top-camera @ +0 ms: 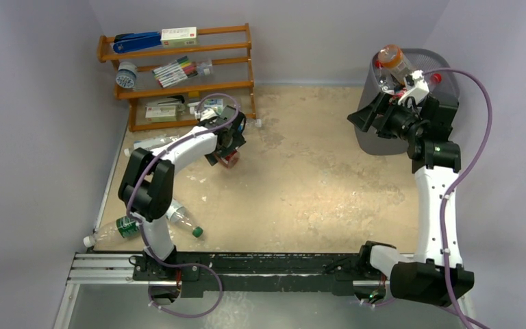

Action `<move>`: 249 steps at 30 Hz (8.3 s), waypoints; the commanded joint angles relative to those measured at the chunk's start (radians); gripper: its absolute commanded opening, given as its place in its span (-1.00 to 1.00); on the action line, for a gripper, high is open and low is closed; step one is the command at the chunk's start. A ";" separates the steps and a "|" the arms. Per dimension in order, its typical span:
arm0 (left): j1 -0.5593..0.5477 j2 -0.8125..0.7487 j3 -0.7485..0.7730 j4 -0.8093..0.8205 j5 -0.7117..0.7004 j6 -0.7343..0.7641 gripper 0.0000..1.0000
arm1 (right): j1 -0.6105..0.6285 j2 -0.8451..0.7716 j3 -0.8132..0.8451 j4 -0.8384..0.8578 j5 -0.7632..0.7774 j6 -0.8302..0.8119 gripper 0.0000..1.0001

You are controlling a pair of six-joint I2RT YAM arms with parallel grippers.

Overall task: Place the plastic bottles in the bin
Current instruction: Pick up the plastic bottle at the center of the board, then place the plastic bottle in the trash bin, then move the trash bin to the center of the board.

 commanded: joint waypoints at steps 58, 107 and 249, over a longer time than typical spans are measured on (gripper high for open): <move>-0.275 -0.610 -0.423 0.223 0.360 0.224 -0.14 | 0.026 -0.204 -0.668 0.309 -0.281 0.097 0.84; -0.617 -0.364 -0.246 0.464 0.405 0.333 -0.12 | 0.263 -0.101 -0.636 0.512 -0.326 0.312 1.00; -0.661 -0.769 -0.414 0.264 0.156 0.322 0.53 | 0.107 0.706 0.842 -0.152 0.489 -0.283 0.35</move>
